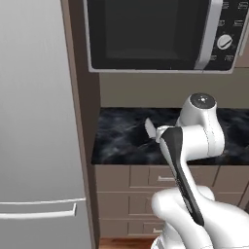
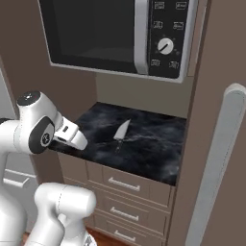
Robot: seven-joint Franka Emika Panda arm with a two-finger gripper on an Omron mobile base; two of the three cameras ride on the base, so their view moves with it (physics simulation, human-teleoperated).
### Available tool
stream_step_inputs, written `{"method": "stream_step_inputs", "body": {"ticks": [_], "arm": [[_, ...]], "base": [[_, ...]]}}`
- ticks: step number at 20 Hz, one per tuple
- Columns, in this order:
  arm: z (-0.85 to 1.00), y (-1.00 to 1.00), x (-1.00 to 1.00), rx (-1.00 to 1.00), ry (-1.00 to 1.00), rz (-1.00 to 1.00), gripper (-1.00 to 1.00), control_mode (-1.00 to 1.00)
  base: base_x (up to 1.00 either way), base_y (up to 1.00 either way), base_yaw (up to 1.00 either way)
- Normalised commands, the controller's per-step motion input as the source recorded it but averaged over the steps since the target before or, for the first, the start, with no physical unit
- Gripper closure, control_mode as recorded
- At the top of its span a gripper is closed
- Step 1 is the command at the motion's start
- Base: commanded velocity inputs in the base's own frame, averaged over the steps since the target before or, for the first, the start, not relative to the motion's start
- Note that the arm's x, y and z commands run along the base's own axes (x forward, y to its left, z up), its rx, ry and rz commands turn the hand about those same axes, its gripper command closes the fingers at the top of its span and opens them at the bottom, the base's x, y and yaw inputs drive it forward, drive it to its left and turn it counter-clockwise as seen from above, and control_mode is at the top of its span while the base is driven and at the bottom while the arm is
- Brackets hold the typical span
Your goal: Move the cutting board and knife to the sink. Then move spray from the cabinet to the counter.
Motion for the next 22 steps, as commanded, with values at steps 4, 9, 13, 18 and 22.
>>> {"method": "stream_step_inputs", "body": {"ticks": [4,9,13,18,22], "arm": [[0.00,0.00,0.00,0.00,0.00,0.00,-1.00,1.00],[0.00,0.00,0.00,0.00,0.00,0.00,-1.00,1.00],[0.00,0.00,0.00,0.00,0.00,0.00,-1.00,1.00],[0.00,0.00,0.00,0.00,0.00,0.00,-1.00,1.00],[0.00,0.00,0.00,0.00,0.00,0.00,-1.00,1.00]], "base": [[0.42,-0.03,-0.06],[0.44,0.00,-0.03],[0.43,0.00,0.00],[0.34,0.00,0.00],[0.31,0.00,0.00]]}}
